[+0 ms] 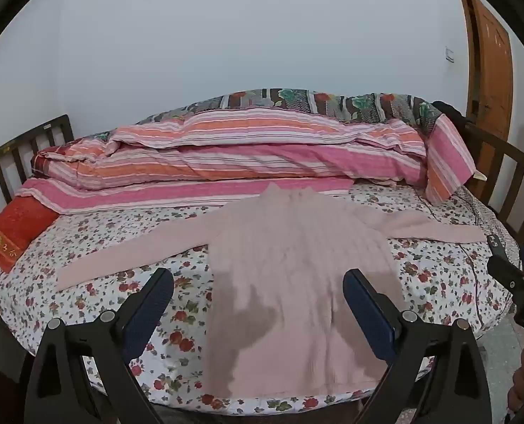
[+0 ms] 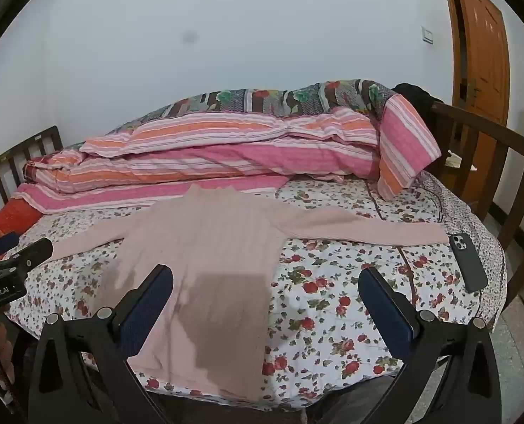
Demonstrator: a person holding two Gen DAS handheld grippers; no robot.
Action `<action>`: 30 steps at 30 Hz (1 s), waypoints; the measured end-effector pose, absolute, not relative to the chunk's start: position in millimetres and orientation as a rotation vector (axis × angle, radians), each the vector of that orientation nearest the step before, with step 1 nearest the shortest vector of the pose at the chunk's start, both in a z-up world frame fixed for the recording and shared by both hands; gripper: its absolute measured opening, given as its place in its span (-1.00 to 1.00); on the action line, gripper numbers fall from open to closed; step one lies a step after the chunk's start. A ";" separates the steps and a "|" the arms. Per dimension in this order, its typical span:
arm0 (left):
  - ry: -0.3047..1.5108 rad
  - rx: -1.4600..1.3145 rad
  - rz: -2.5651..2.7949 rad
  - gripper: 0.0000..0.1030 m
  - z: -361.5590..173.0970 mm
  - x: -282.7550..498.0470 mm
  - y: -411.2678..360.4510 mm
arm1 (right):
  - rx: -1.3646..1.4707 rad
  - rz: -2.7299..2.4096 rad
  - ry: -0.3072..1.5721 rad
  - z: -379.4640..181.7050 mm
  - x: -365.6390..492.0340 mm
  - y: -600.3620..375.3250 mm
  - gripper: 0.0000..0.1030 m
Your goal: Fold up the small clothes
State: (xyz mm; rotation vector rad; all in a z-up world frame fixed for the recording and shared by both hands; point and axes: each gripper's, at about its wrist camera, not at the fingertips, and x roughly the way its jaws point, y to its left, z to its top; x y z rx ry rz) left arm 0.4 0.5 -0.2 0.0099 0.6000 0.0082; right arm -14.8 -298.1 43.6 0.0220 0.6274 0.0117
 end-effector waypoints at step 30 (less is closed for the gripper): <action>0.601 -0.021 0.004 0.88 0.7 -2.1 2.3 | 0.041 0.050 0.640 41.4 -18.5 -285.8 0.99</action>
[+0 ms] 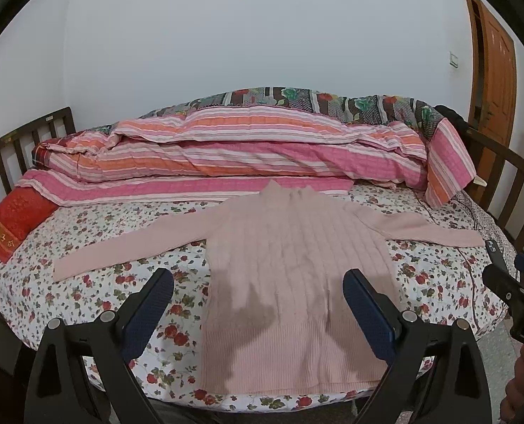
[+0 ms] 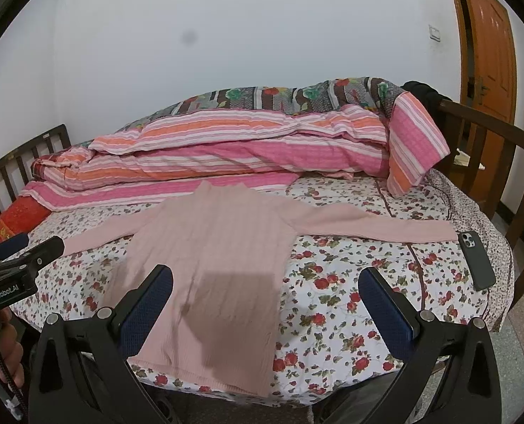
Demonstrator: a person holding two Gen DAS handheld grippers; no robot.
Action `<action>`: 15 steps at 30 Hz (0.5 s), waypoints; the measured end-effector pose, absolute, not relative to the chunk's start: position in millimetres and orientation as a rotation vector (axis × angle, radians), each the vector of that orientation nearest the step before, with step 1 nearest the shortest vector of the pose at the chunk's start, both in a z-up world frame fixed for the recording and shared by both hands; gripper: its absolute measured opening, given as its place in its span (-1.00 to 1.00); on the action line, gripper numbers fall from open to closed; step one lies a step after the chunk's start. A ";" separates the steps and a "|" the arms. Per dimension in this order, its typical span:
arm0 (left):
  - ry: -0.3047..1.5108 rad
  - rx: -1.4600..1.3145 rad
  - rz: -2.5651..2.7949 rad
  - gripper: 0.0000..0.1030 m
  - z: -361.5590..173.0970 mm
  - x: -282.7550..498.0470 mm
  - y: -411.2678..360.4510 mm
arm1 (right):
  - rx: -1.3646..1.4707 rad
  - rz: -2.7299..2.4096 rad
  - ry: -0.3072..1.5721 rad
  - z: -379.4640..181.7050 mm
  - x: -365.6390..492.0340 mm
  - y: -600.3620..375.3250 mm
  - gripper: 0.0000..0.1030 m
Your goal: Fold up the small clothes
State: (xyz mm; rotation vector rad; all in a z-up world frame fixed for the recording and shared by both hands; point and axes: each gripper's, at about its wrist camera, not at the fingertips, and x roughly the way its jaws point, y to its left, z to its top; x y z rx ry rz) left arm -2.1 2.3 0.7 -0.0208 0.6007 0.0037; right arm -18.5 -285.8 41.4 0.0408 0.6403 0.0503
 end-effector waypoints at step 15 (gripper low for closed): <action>0.599 -0.014 -0.001 0.88 -4.6 -3.6 3.7 | 0.038 0.071 0.646 40.8 -18.1 -283.2 0.99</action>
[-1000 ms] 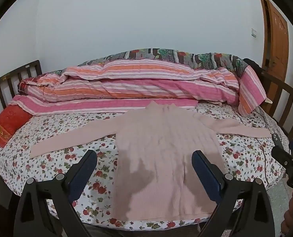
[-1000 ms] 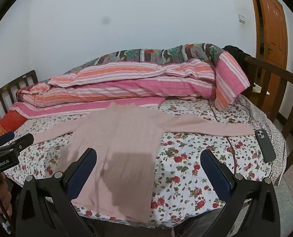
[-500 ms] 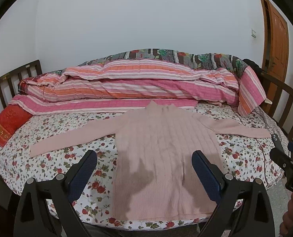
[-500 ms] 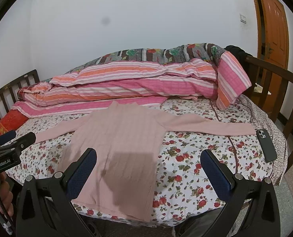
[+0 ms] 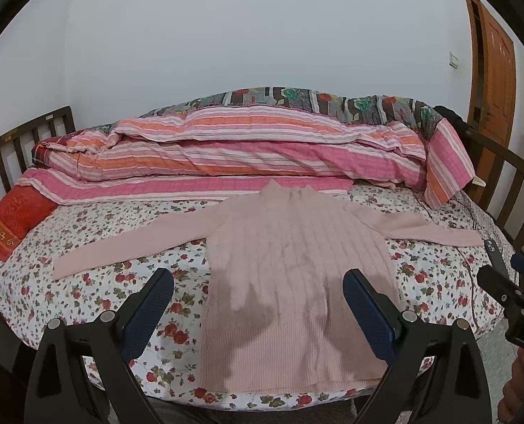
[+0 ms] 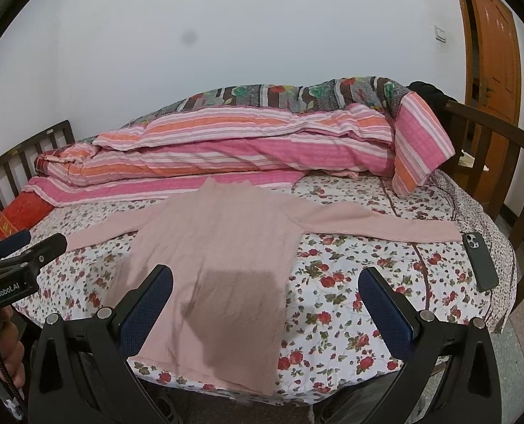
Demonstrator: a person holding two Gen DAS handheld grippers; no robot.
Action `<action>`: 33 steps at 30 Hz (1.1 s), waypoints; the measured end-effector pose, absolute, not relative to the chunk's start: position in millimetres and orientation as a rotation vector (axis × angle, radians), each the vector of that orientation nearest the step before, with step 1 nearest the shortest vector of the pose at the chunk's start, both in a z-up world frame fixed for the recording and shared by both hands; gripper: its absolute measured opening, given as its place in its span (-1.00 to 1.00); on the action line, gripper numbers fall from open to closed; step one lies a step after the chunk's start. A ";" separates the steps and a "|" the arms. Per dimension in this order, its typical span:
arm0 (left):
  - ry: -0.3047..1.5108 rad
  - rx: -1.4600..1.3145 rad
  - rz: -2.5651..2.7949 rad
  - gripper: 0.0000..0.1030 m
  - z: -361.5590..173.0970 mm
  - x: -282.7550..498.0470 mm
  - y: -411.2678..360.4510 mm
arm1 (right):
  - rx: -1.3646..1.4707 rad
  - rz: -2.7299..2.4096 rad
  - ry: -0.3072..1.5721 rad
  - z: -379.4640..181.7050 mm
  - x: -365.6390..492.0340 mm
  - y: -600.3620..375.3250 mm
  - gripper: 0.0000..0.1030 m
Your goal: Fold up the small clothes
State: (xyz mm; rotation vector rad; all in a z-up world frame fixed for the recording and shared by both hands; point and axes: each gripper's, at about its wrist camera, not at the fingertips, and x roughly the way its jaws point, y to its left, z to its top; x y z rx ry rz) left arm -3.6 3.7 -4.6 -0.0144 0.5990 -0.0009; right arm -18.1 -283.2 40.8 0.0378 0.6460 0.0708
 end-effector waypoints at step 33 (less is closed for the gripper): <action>0.591 -0.022 -0.006 0.88 -2.2 -12.6 -0.3 | 0.012 0.119 0.649 38.0 -26.0 -270.7 0.99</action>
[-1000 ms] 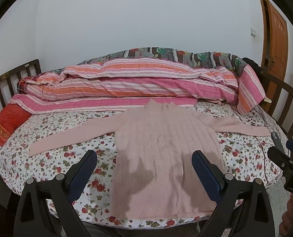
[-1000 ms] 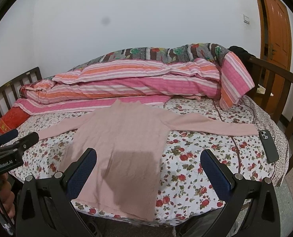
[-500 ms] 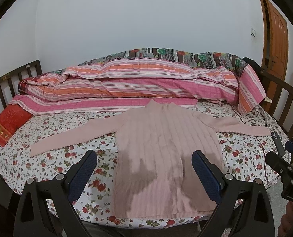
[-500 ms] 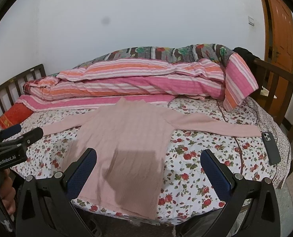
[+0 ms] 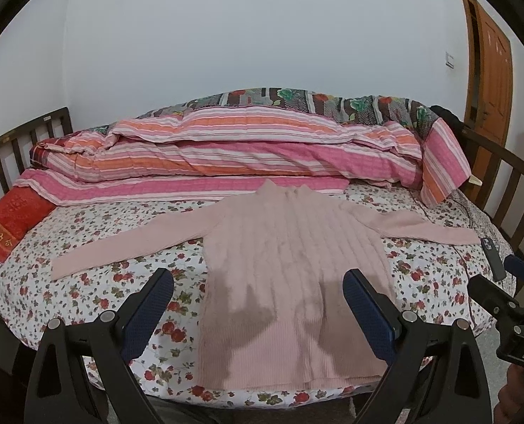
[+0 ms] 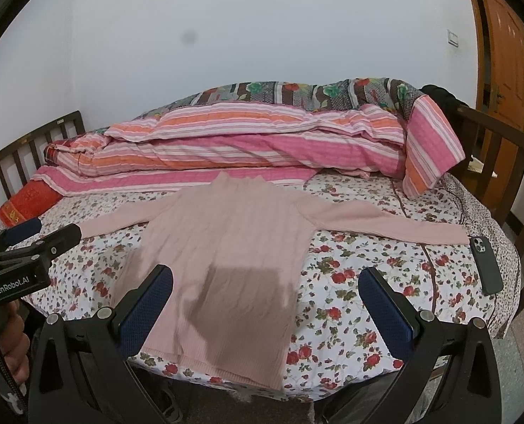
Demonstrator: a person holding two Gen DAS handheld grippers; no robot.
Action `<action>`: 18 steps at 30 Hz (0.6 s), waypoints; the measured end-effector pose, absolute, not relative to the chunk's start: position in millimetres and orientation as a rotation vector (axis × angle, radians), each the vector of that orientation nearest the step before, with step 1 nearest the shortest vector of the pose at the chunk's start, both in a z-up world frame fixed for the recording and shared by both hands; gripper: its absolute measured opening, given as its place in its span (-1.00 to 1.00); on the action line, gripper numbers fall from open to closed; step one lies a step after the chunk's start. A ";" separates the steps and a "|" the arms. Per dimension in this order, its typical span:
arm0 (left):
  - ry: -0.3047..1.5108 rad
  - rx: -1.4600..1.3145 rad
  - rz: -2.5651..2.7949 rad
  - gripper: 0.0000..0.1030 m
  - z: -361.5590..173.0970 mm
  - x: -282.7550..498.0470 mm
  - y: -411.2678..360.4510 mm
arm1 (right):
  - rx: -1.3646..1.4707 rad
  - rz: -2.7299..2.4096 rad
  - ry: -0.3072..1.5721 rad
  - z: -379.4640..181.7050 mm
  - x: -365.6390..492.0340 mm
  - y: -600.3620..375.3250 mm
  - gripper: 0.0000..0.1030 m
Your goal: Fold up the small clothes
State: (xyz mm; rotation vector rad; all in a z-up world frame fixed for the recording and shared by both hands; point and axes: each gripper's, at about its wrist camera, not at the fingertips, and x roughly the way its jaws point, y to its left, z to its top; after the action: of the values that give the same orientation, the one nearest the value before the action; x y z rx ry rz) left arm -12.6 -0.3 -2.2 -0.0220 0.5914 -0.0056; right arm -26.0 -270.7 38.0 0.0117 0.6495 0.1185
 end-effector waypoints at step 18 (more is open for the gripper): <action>0.555 0.002 0.032 0.92 8.1 -22.2 1.1 | 0.019 0.124 0.631 44.9 -31.6 -275.2 0.99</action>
State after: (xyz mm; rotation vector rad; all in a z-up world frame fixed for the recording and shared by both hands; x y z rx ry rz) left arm -22.2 1.1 8.1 0.0018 0.5555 0.0318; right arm -31.6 -275.2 44.9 0.0186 0.6311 0.1235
